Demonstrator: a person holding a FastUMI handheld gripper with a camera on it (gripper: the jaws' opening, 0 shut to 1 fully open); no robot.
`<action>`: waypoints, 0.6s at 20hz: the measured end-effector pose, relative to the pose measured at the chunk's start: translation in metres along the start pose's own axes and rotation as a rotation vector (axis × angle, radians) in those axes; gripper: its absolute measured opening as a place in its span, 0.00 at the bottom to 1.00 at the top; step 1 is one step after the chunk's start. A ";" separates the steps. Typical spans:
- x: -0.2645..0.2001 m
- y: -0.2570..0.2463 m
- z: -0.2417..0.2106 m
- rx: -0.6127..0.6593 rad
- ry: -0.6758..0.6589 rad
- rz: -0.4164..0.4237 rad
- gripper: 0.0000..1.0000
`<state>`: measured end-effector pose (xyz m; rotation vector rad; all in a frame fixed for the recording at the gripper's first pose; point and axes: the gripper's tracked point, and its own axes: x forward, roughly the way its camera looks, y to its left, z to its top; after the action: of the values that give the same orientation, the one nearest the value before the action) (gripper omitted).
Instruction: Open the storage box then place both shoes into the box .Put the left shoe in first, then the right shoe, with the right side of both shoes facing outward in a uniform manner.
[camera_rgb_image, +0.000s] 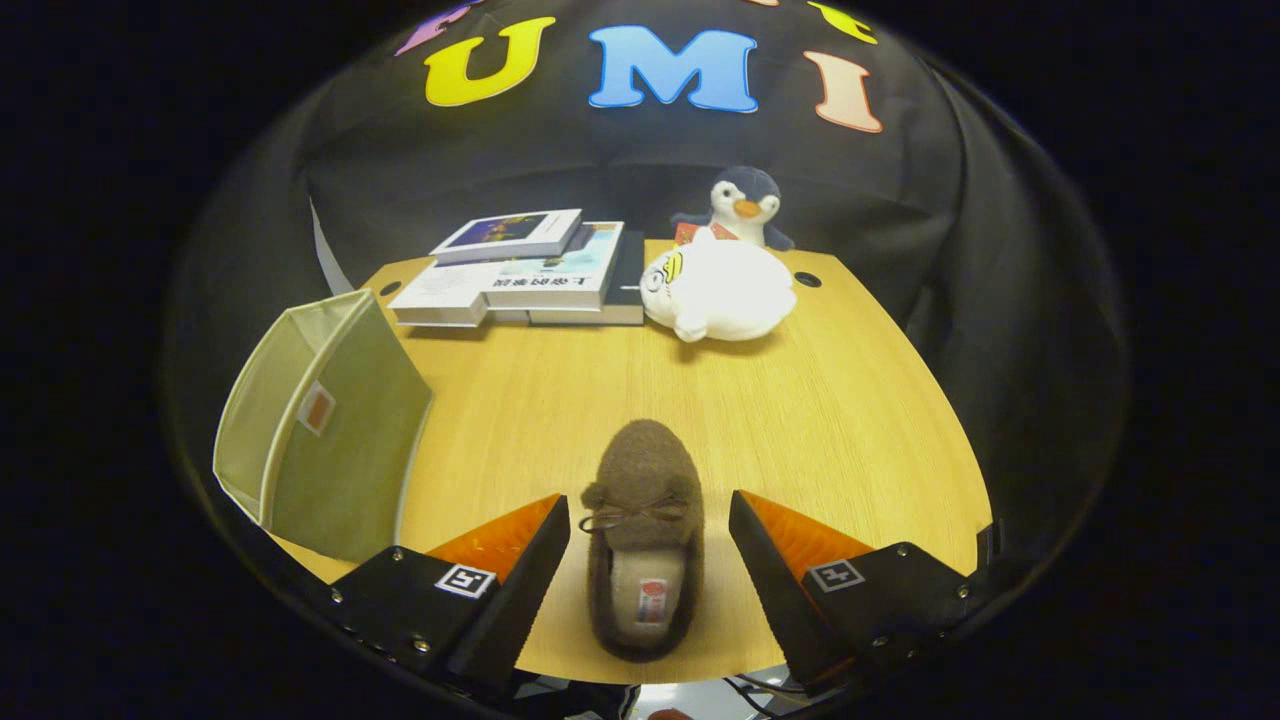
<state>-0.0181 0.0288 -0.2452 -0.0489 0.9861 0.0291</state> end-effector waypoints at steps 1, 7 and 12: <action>0.004 -0.006 -0.007 0.006 0.014 -0.008 0.98; 0.026 -0.022 -0.040 0.014 0.106 -0.011 0.98; 0.043 -0.025 -0.056 0.040 0.165 0.003 0.96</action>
<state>-0.0399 0.0004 -0.3116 -0.0136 1.1517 0.0083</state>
